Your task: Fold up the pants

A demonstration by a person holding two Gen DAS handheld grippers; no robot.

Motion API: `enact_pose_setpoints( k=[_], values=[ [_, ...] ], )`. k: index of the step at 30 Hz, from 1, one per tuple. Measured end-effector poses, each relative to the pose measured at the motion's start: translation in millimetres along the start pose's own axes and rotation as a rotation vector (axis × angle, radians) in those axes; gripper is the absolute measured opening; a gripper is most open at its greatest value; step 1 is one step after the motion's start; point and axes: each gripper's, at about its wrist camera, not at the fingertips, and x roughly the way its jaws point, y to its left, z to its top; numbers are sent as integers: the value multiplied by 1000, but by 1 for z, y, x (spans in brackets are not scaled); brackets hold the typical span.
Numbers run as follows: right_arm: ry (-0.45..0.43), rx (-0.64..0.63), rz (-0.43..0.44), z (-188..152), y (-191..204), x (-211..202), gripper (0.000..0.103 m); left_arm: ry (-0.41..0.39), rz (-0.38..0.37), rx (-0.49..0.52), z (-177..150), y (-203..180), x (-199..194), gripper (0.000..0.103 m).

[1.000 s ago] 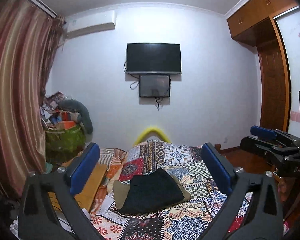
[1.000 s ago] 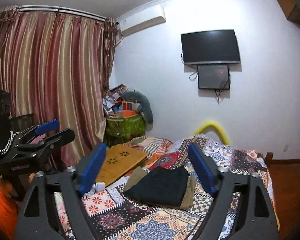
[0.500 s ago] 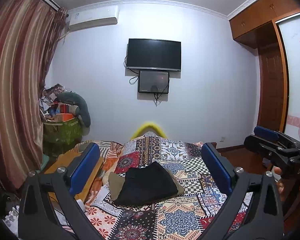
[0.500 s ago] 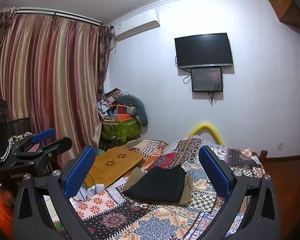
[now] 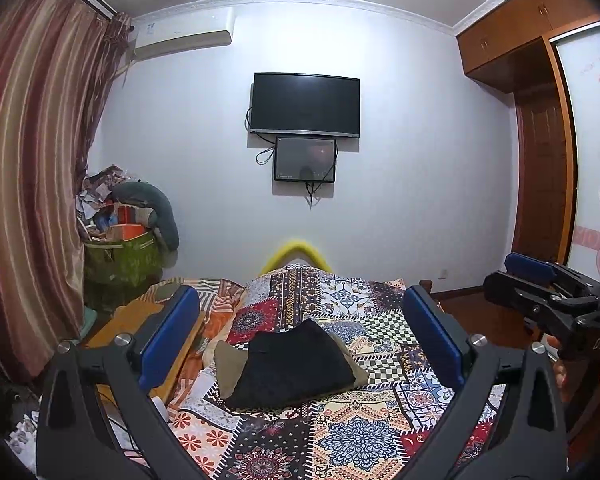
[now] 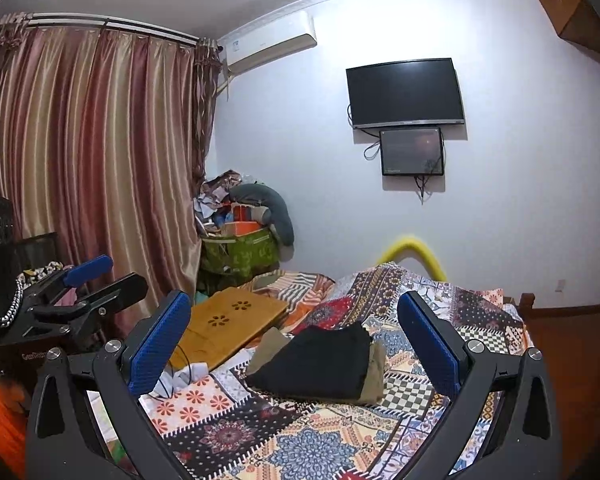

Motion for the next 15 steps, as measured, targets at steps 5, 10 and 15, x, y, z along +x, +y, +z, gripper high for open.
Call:
enact_pose_setpoints(
  k=[5,10,15],
  values=[
    [6,3,-1,-1,-1,0,103,4,-4,-1,-1,-1,2,102],
    [10,9,2,0,-2,-1,103,6,-5,0,0,-2,2,102],
    [12,8,0,-1,-2,-1,103,8,-11,4,0,-2,3,102]
  ],
)
